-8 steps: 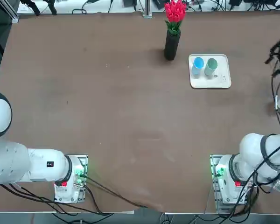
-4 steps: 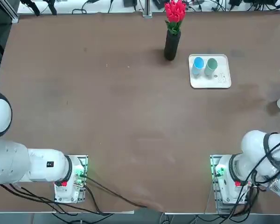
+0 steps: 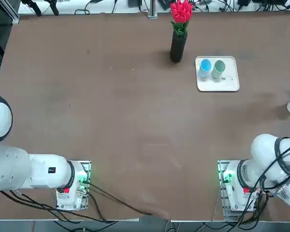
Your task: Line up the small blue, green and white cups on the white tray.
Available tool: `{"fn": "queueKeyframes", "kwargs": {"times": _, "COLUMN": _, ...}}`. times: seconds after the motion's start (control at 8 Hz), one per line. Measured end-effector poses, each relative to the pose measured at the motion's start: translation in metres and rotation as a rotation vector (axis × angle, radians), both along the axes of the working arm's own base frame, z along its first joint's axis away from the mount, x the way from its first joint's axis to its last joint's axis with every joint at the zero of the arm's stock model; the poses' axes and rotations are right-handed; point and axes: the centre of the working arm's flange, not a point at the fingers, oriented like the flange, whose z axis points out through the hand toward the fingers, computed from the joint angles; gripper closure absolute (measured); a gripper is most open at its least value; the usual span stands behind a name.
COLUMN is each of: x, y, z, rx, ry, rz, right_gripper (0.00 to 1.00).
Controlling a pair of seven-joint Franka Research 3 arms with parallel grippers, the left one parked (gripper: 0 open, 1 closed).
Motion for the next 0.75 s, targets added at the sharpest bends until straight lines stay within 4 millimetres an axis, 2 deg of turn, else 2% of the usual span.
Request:
{"fn": "queueKeyframes", "kwargs": {"times": 0.38, "x": -0.025, "y": -0.014, "z": -0.005, "rx": 0.024, "ry": 0.018, "rz": -0.036, "right_gripper": 0.02}}
{"fn": "queueKeyframes", "kwargs": {"times": 0.75, "x": -0.022, "y": -0.010, "z": -0.023, "rx": 0.043, "ry": 0.024, "rz": -0.030, "right_gripper": 0.05}}
